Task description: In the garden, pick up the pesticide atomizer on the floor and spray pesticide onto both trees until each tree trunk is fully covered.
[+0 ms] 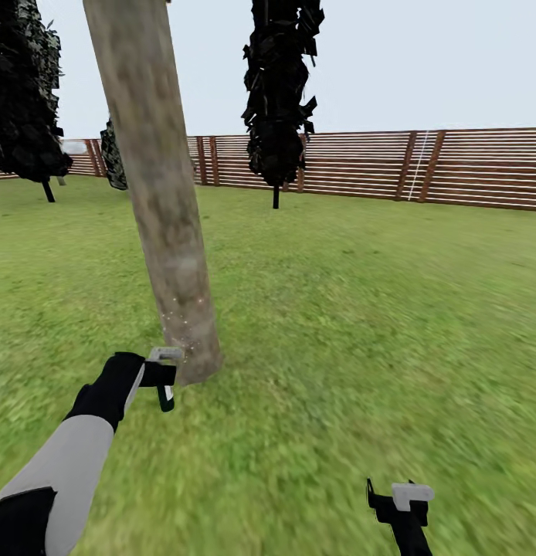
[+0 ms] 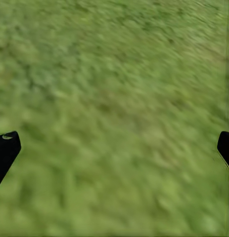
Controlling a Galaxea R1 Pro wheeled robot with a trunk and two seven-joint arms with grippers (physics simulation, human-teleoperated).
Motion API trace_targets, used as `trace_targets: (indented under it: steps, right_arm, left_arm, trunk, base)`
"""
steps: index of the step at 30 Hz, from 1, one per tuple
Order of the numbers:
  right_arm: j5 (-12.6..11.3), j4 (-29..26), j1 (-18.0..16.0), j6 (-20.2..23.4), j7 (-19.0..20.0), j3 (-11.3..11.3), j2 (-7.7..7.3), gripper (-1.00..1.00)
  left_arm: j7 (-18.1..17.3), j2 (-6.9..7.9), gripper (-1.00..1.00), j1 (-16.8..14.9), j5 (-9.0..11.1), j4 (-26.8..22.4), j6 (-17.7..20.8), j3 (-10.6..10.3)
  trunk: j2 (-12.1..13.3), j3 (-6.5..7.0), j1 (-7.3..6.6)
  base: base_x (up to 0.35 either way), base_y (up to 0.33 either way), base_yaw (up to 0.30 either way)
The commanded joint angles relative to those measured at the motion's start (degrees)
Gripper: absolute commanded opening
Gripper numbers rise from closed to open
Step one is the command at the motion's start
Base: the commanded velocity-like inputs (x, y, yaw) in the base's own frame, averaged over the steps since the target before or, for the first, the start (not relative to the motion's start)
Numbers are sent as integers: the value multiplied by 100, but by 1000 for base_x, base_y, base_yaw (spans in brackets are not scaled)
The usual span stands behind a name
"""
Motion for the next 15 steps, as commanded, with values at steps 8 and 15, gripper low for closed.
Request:
trace_targets:
  steps: [8, 15]
  right_arm:
    - [61, 9, -5, -15, -36, -20, 8, 100]
    - [58, 9, -5, -15, -36, -20, 17, 100]
  left_arm:
    - [-47, 25, -100, -4, -74, -14, 24, 47]
    - [-9, 79, -100, 2, -85, -1, 24, 67]
  trunk:
    - [-2, -5, -1]
    - [-2, -5, -1]
  base:
    - [0, -272, 0]
    - [0, -273, 102]
